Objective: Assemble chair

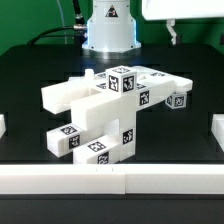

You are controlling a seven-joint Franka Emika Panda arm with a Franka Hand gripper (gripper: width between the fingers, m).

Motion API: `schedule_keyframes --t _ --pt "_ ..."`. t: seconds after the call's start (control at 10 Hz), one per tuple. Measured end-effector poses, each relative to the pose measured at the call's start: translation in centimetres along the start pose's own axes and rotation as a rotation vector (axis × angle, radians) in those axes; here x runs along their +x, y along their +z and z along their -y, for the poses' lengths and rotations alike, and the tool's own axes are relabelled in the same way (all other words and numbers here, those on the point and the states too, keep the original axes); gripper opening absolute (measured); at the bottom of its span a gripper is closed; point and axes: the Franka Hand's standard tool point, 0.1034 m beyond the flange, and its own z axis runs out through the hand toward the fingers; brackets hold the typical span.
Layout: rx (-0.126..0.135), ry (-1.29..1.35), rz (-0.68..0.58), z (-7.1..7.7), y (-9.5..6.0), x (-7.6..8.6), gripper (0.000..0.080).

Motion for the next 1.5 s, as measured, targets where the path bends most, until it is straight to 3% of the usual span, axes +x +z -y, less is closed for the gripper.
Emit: schedule_keyframes --t 0.4,0.5,0.8,1.2,1.3,1.5 --pt "0.0 -0.019 -0.002 0.0 0.0 0.2 0.0649" --pt "-0.012 -0.121 -0.004 -1.0 1.0 0.3 0.0649" --pt "-0.053 -0.124 -0.013 -1.8 4.2 -0.5 0.0649" --pt "-0.061 -0.131 -0.011 -1.9 4.7 -0.5 0.0649" --pt "-0.06 -0.173 -0.021 -2.7 4.9 -0.4 0.0649" --pt "-0.089 -0.186 -0.027 -3.4 7.0 -0.8 0.0649"
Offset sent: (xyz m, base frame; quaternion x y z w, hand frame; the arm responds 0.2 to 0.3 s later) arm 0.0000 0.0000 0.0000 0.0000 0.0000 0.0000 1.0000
